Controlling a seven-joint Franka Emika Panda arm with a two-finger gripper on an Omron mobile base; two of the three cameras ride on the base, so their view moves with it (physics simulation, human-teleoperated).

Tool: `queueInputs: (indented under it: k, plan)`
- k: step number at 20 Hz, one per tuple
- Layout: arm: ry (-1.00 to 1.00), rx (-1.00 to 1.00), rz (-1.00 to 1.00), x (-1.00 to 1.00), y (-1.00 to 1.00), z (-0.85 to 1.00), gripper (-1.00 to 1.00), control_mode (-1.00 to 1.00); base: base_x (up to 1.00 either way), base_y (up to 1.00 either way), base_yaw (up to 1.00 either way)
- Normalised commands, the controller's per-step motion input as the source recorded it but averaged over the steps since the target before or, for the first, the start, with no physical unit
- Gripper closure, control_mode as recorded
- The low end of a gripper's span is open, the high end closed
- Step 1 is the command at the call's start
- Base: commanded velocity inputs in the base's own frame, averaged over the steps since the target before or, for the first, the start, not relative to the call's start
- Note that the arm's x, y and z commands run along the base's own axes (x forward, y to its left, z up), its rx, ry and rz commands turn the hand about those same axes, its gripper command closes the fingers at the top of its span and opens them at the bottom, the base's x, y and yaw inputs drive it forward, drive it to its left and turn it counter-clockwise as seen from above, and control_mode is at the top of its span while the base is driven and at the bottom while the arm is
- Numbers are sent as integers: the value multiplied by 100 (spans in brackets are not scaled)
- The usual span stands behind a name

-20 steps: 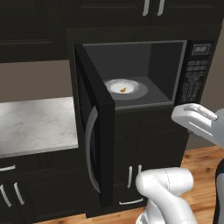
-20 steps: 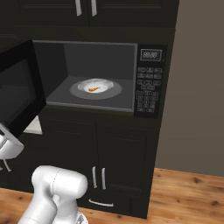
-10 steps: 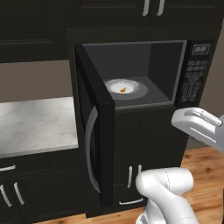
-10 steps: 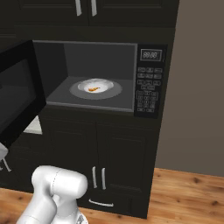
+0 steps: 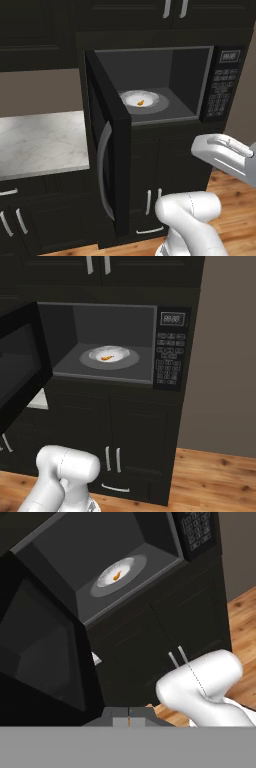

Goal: Transport the shrimp from the fridge to the microwave and turn on the microwave.

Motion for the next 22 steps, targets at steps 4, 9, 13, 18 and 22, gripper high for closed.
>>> queueInputs:
  k: [4,9,13,18,22]
  plan:
    - [0,0,0,-21,11,0,100,-100,0,0,0]
    - [0,0,0,-14,14,0,100,-100,0,0,0]
    - [0,0,0,-11,16,0,100,-100,0,0,0]
    - [0,0,0,-4,23,0,100,-100,0,0,0]
    - [-1,0,0,-5,24,0,100,-100,0,0,0]
